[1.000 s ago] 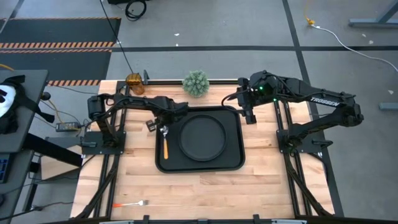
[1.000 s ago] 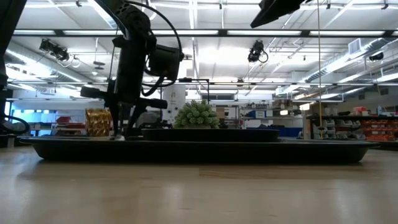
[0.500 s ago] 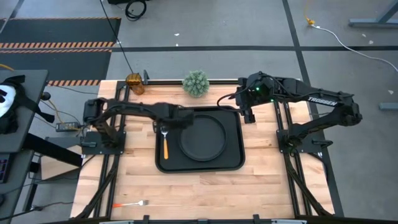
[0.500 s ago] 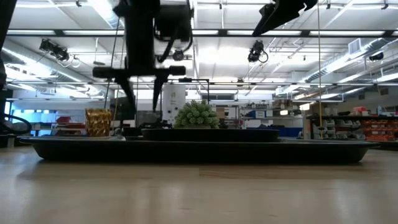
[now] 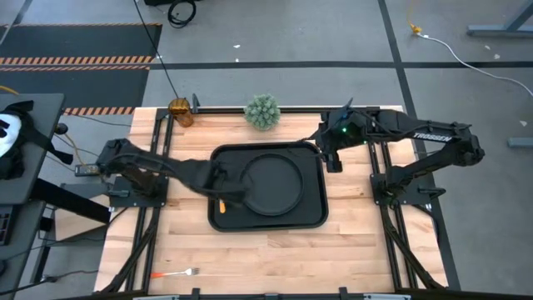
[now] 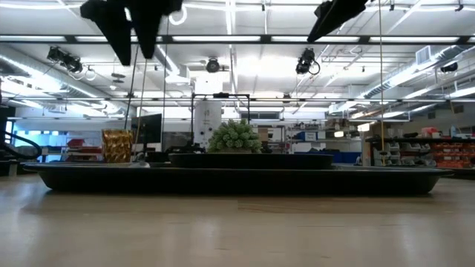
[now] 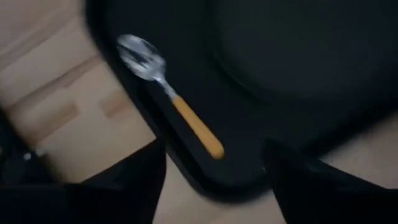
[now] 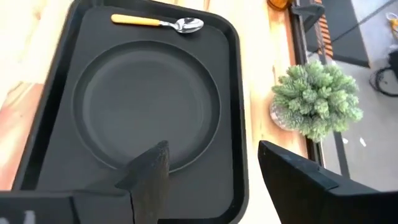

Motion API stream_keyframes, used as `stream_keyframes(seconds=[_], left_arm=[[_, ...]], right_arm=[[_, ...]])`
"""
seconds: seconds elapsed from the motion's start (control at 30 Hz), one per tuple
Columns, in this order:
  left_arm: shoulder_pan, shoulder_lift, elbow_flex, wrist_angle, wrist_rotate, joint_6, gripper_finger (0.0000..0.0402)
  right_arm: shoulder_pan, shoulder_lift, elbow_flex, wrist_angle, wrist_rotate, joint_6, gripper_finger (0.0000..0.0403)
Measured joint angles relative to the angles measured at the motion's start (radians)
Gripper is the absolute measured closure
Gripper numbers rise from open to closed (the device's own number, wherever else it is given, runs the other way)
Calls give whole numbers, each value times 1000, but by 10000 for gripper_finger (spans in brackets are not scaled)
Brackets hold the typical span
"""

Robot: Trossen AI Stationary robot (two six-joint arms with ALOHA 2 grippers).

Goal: Pick and place plate/cup/fork/spoon on tray
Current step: Put the orange fork on the black serving tray to the right of the black plate

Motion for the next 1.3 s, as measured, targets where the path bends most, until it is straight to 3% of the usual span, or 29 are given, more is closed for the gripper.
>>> stream_keyframes(seconds=[0.13,0.27,0.47,0.67,1.03,1.3], left_arm=[[-133,-8,-2,13,81,194,98],[-316,-9,-37,29,161,221,91],[-601,-9,-148,182,214,36,98],[-783,22,-233,262,213,-149,99],[-857,183,-261,350,218,-114,100],[-856,308,-255,486,231,-87,118]], right_arm=[[71,21,0,-4,66,79,154],[162,57,0,-10,151,187,155],[297,147,0,-3,246,360,155],[390,268,41,-17,263,482,155],[461,435,188,-104,281,561,158],[492,451,206,-112,255,628,159]])
